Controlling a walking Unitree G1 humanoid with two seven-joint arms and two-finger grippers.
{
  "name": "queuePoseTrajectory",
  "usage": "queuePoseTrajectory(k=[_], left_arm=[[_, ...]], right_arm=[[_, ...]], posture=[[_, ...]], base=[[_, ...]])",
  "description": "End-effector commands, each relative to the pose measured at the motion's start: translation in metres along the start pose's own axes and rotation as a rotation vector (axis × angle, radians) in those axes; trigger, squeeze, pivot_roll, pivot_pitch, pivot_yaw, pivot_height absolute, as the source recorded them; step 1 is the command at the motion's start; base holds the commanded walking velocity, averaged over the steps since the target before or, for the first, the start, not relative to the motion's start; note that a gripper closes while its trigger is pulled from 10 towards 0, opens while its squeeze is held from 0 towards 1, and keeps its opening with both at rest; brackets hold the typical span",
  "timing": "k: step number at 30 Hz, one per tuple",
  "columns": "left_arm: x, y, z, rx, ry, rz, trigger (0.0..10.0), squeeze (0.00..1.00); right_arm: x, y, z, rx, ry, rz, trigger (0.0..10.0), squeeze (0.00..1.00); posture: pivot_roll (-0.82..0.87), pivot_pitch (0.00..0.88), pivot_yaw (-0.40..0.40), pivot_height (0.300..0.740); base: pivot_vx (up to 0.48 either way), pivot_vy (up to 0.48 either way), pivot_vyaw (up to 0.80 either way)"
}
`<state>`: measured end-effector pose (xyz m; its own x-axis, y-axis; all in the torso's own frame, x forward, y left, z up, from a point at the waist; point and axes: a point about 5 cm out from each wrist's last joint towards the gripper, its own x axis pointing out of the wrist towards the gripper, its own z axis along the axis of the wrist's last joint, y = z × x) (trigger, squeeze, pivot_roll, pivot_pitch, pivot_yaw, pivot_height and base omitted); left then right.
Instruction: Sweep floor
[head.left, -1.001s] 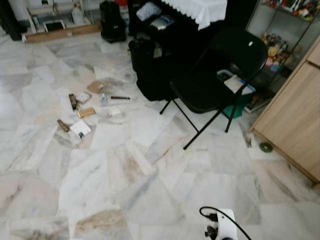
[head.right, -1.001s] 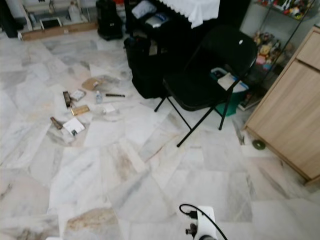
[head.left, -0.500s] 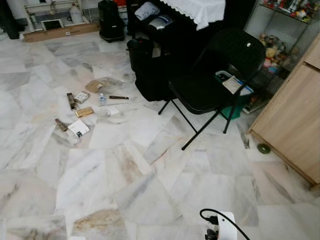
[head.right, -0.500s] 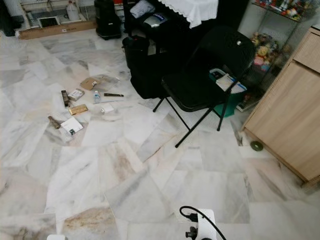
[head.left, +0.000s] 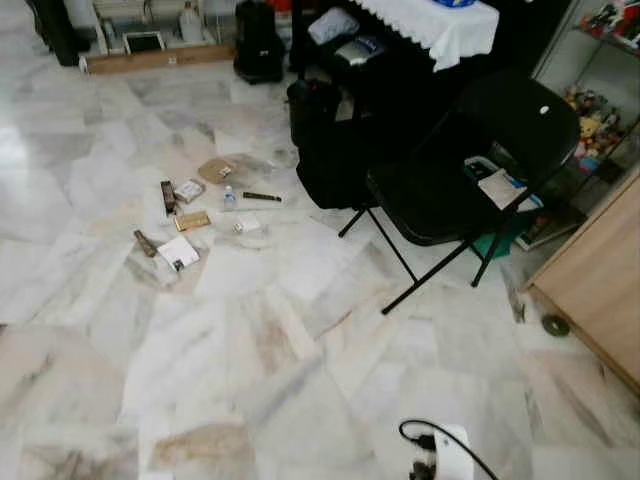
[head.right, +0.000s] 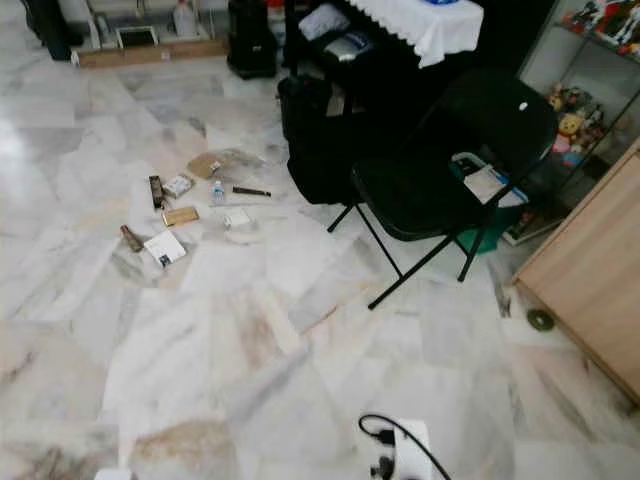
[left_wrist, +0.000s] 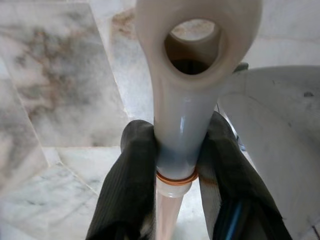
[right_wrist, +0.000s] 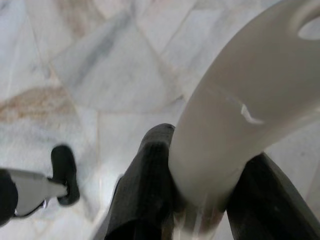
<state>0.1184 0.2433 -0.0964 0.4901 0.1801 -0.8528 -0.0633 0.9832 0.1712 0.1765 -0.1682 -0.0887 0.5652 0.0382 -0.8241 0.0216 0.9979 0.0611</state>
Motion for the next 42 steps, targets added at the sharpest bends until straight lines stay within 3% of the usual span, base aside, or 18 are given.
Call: queuePoseTrajectory(k=[1, 21, 32, 42], left_arm=[[0.0003, -0.0088, -0.0012, -0.011, 0.006, -0.025, 10.0, 0.00], [0.0006, -0.0109, -0.0006, -0.024, 0.006, -0.025, 10.0, 0.00], [0.0005, -0.0118, -0.0013, -0.029, 0.007, -0.028, 10.0, 0.00], [0.0002, -0.0136, -0.0027, -0.033, 0.009, -0.029, 10.0, 0.00]], right_arm=[[-0.0023, -0.0071, -0.0089, 0.014, 0.032, -0.015, 10.0, 0.00], [-0.0016, -0.0033, -0.0068, -0.028, 0.027, 0.011, 10.0, 0.00], [-0.0016, -0.0032, -0.0063, -0.040, 0.025, 0.023, 10.0, 0.00], [-0.0017, -0.0035, -0.0060, -0.056, 0.024, 0.030, 10.0, 0.00]], posture=[[0.02, 0.111, -0.127, 0.740], [0.02, 0.121, -0.138, 0.740], [0.01, 0.113, -0.141, 0.740], [0.04, 0.095, -0.139, 0.740]], base=[[0.270, 0.000, 0.00], [0.272, 0.000, 0.57], [0.271, 0.000, 0.00], [0.273, 0.000, 0.68]])
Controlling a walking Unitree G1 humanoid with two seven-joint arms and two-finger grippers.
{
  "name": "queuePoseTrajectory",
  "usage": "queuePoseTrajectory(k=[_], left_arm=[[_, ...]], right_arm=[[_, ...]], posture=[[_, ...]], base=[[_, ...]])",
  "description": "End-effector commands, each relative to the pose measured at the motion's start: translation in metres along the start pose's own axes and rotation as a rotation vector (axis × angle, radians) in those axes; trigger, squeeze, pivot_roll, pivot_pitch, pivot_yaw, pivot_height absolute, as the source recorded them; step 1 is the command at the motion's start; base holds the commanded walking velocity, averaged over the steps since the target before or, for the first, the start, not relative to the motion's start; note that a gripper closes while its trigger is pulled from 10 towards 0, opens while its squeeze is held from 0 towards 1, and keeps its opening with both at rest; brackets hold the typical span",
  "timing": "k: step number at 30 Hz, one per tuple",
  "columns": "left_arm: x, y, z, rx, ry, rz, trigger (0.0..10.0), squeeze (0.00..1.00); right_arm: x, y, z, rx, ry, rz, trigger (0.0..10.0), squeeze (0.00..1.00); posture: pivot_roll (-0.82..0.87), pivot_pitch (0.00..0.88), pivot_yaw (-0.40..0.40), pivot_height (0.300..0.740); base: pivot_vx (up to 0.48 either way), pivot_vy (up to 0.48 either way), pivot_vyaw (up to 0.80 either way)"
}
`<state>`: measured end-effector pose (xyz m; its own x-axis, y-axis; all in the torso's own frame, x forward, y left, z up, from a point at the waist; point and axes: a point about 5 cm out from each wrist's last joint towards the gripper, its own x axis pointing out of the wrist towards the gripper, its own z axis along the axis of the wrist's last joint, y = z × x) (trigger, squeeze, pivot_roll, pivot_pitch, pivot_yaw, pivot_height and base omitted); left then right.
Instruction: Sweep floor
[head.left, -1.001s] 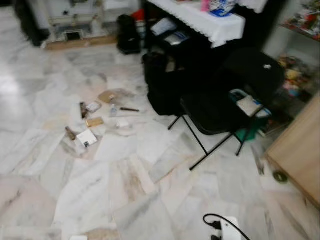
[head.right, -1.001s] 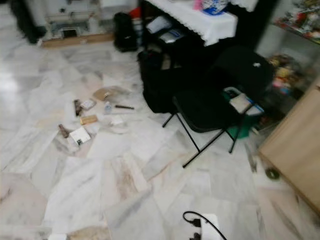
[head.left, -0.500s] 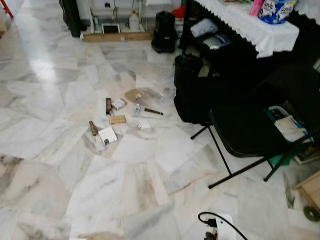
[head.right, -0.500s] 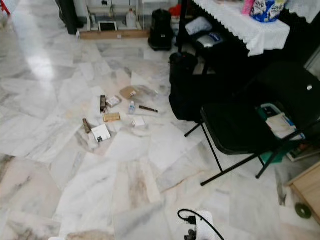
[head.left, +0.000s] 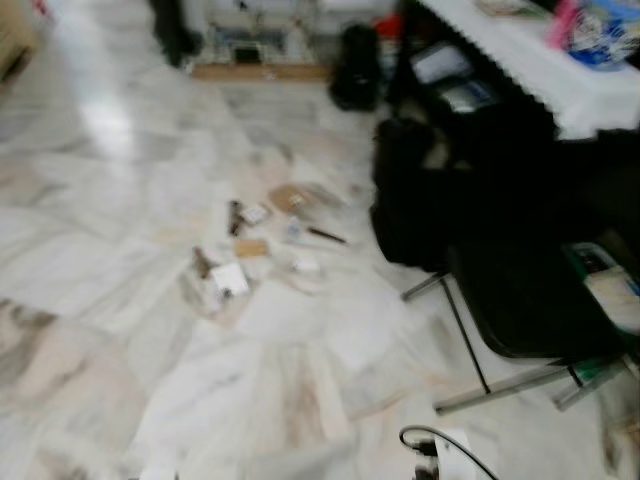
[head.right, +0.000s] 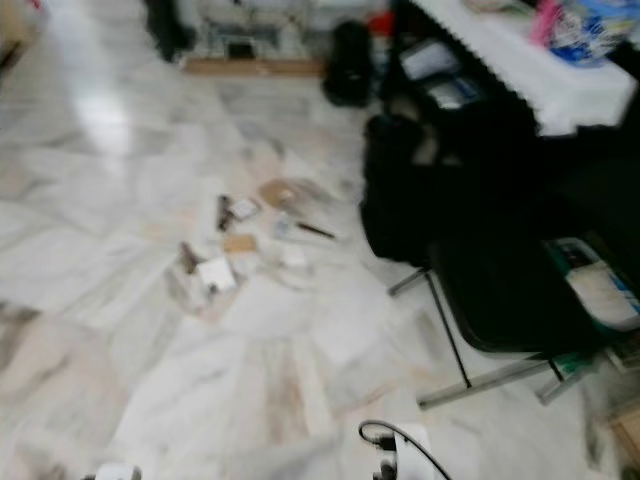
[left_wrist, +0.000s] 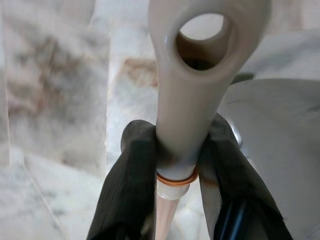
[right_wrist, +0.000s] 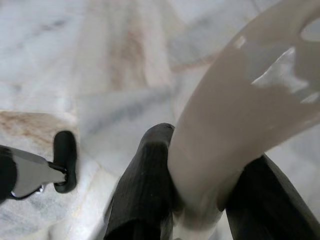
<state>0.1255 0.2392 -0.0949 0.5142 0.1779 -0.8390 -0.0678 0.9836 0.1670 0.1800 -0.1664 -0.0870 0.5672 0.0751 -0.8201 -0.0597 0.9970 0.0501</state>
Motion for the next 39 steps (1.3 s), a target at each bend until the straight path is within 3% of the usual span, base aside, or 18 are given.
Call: queuePoseTrajectory(k=[1, 9, 15, 27, 39], left_arm=[[-0.002, -0.009, -0.010, -0.028, 0.036, -0.025, 10.0, 0.00], [-0.001, -0.003, -0.008, -0.015, 0.033, -0.010, 10.0, 0.00], [-0.001, 0.009, -0.003, -0.001, 0.028, 0.012, 10.0, 0.00], [0.001, 0.016, 0.006, 0.011, 0.012, 0.024, 10.0, 0.00], [0.002, 0.011, 0.007, -0.156, -0.005, 0.070, 10.0, 0.00]], right_arm=[[-0.002, -0.004, -0.009, 0.020, 0.025, -0.003, 10.0, 0.00], [0.000, 0.007, -0.006, 0.050, 0.018, 0.014, 10.0, 0.00], [0.003, 0.023, 0.000, 0.078, 0.008, 0.033, 10.0, 0.00], [0.003, 0.026, 0.000, 0.091, 0.014, 0.025, 10.0, 0.00], [0.004, 0.018, 0.005, 0.038, 0.004, 0.021, 10.0, 0.00]], posture=[[0.05, 0.092, -0.136, 0.740], [0.08, 0.075, -0.105, 0.740], [0.09, 0.053, -0.062, 0.740], [0.12, 0.024, -0.032, 0.740], [0.10, 0.000, -0.081, 0.740]], base=[[0.274, 0.000, 0.00], [0.275, 0.000, 0.00], [0.273, 0.000, 0.00], [0.273, 0.000, 0.00], [0.023, 0.000, 0.00]])
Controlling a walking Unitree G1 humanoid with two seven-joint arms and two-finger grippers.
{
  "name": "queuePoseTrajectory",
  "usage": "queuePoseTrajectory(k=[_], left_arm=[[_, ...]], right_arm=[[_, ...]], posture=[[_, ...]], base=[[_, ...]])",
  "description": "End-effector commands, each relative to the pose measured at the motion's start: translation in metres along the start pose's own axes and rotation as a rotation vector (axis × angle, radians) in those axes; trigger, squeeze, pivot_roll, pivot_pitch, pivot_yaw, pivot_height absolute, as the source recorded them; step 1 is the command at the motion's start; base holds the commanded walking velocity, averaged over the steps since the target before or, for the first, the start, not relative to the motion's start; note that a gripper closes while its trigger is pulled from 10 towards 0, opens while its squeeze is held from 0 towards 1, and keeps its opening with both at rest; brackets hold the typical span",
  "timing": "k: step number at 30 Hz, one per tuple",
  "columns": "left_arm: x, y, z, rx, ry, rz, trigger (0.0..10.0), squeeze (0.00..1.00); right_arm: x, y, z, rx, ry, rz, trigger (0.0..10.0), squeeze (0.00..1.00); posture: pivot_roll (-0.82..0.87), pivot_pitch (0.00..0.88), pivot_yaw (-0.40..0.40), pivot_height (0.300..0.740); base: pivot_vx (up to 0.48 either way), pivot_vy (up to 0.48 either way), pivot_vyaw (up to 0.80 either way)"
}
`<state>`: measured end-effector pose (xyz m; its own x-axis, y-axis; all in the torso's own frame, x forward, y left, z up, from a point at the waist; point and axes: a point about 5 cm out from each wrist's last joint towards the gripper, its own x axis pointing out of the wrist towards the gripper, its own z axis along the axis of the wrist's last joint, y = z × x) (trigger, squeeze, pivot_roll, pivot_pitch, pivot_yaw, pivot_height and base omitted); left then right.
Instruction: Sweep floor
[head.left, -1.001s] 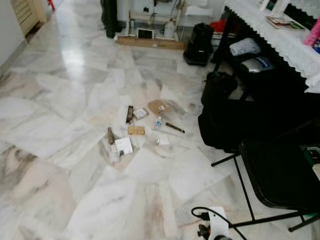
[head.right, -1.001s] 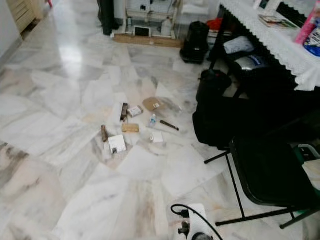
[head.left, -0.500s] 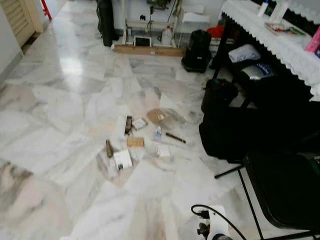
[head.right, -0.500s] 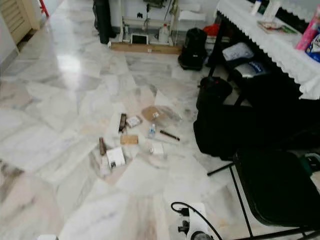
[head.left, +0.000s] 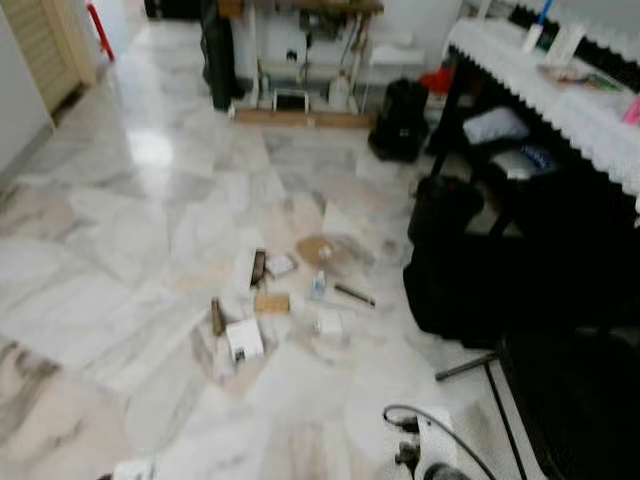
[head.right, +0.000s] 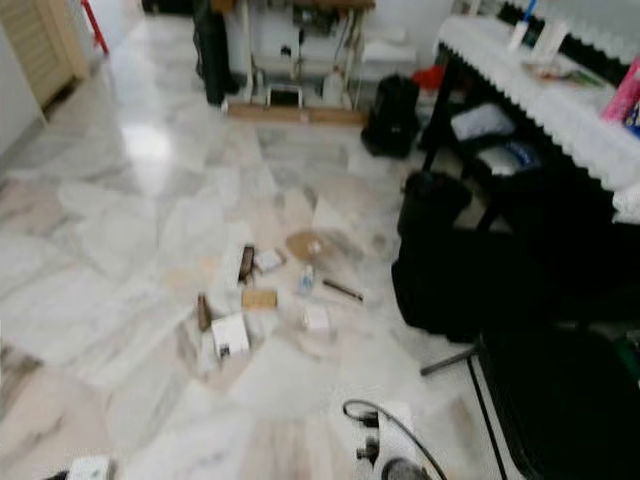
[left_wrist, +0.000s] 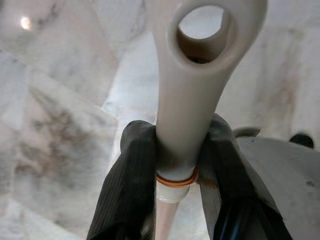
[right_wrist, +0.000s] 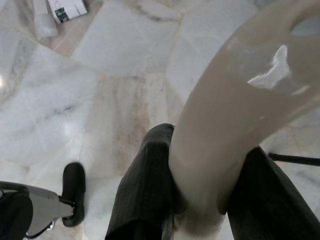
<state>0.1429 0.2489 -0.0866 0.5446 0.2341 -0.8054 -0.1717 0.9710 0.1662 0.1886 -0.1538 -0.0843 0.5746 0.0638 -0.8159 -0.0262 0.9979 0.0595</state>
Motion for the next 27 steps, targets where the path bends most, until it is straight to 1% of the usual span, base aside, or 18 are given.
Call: queuePoseTrajectory(k=[1, 8, 15, 20, 22, 24, 27], left_arm=[[-0.002, 0.001, -0.012, -0.074, 0.043, 0.017, 10.0, 0.00], [-0.002, -0.003, -0.011, -0.096, 0.043, 0.012, 10.0, 0.00], [-0.002, -0.004, -0.011, -0.099, 0.042, 0.006, 10.0, 0.00], [-0.001, -0.006, -0.009, -0.088, 0.044, -0.004, 10.0, 0.00], [-0.001, -0.006, -0.008, -0.087, 0.039, -0.007, 10.0, 0.00], [-0.001, -0.006, -0.007, -0.080, 0.038, -0.008, 10.0, 0.00], [-0.001, -0.005, -0.009, -0.062, 0.048, -0.009, 10.0, 0.00]], right_arm=[[0.000, 0.005, -0.003, 0.001, 0.012, 0.033, 10.0, 0.00], [0.001, -0.002, 0.005, -0.010, -0.003, 0.023, 10.0, 0.00], [0.001, -0.002, 0.007, -0.001, -0.009, 0.022, 10.0, 0.00], [0.001, -0.003, 0.007, -0.024, -0.001, 0.024, 10.0, 0.00], [0.001, -0.002, 0.009, -0.008, -0.014, 0.022, 10.0, 0.00], [0.001, -0.001, 0.011, 0.004, -0.025, 0.025, 10.0, 0.00], [0.001, 0.001, 0.010, -0.007, -0.025, 0.033, 10.0, 0.00]], posture=[[0.10, 0.000, -0.089, 0.740], [0.10, 0.000, -0.110, 0.740], [0.07, 0.000, -0.104, 0.740], [0.04, 0.000, -0.099, 0.740], [0.02, 0.000, -0.095, 0.740], [0.02, 0.000, -0.088, 0.740], [0.01, 0.000, -0.092, 0.740]], base=[[0.000, 0.000, 0.00], [0.000, 0.000, 0.38], [0.000, 0.000, 0.00], [0.000, 0.000, 0.00], [0.000, 0.000, 0.00], [0.000, 0.000, 0.00], [0.000, 0.000, 0.00]])
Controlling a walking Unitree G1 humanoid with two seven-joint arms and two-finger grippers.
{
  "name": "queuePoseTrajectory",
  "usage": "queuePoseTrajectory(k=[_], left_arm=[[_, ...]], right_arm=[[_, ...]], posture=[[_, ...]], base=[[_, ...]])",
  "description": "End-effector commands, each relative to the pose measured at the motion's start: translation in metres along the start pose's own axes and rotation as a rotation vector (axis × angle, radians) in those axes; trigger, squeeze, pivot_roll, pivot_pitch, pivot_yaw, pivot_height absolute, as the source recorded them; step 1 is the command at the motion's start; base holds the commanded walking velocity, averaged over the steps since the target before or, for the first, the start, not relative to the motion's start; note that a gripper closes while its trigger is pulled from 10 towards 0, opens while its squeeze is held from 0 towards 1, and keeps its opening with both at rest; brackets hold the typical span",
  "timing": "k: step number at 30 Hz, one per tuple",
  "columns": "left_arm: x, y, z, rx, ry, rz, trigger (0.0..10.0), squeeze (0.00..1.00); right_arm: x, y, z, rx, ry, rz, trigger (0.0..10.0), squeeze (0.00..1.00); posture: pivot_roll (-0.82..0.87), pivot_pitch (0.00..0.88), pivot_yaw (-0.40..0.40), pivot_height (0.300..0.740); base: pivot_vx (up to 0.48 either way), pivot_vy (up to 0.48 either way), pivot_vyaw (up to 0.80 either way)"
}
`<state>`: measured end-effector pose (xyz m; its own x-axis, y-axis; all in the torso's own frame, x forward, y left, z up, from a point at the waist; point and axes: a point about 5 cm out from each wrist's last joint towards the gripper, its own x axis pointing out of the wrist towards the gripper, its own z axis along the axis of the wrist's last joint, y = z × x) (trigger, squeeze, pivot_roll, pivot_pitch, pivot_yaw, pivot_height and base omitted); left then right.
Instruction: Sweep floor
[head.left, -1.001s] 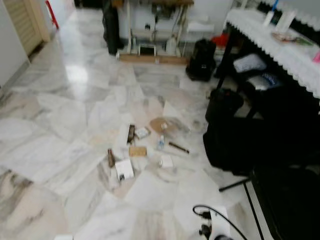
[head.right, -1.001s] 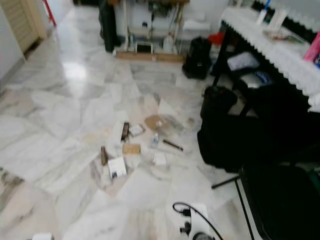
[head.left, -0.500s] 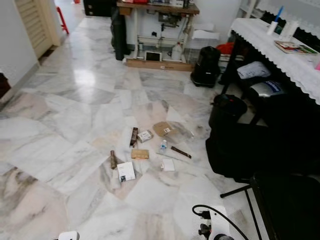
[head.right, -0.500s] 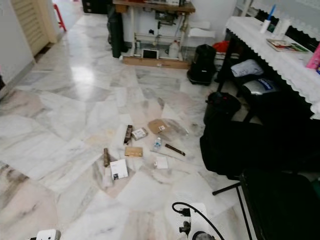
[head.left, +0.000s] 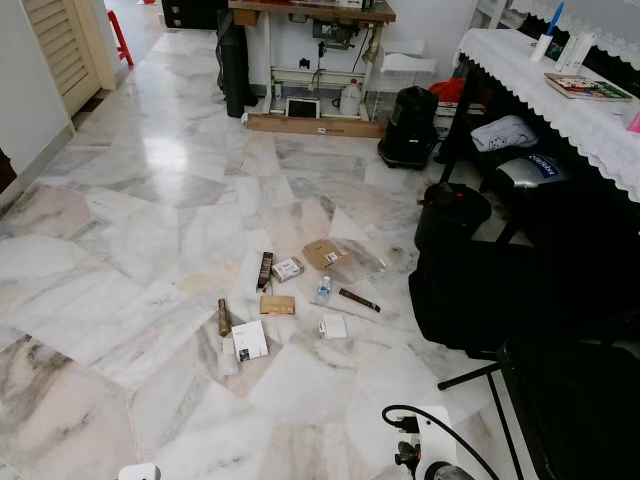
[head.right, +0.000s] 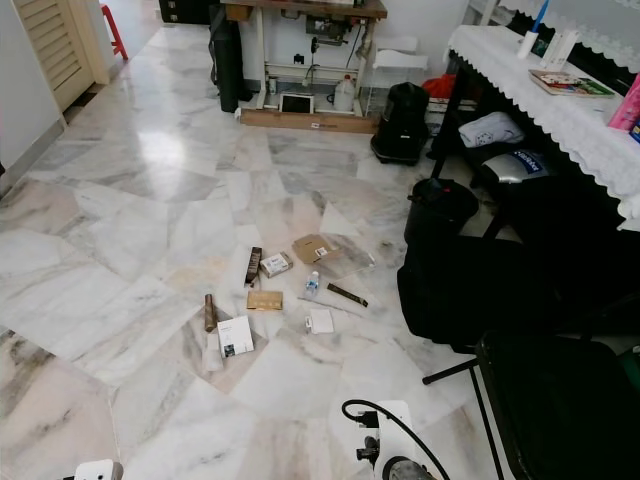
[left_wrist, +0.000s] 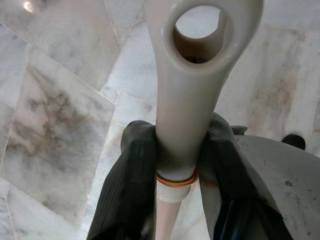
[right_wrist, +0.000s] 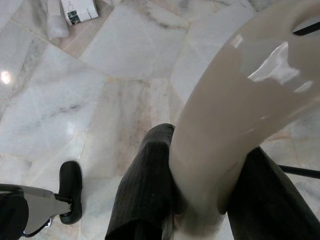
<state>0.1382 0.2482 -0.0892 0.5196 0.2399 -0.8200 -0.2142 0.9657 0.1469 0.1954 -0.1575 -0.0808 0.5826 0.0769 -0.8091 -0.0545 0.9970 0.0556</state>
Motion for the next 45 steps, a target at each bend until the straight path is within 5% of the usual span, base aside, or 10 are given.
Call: queuePoseTrajectory(k=[1, 17, 24, 45], left_arm=[[0.000, -0.004, -0.004, -0.015, 0.020, -0.017, 10.0, 0.00], [-0.002, -0.010, -0.013, -0.015, 0.044, -0.032, 10.0, 0.00], [-0.004, -0.005, -0.018, -0.043, 0.056, 0.012, 10.0, 0.00], [-0.002, -0.003, -0.010, -0.019, 0.034, 0.013, 10.0, 0.00]], right_arm=[[0.001, 0.004, 0.003, 0.019, -0.015, 0.019, 10.0, 0.00], [-0.002, -0.002, -0.006, -0.025, 0.009, 0.020, 10.0, 0.00], [-0.001, 0.007, -0.009, -0.058, 0.015, 0.051, 10.0, 0.00], [0.001, -0.001, 0.011, 0.013, -0.055, 0.001, 10.0, 0.00]], posture=[[0.01, 0.000, -0.092, 0.740], [-0.03, 0.000, -0.105, 0.740], [-0.08, 0.000, -0.113, 0.740], [-0.07, 0.000, -0.087, 0.740]], base=[[0.000, 0.000, 0.00], [0.000, 0.000, 0.00], [0.000, 0.000, 0.00], [0.000, 0.000, 0.00]])
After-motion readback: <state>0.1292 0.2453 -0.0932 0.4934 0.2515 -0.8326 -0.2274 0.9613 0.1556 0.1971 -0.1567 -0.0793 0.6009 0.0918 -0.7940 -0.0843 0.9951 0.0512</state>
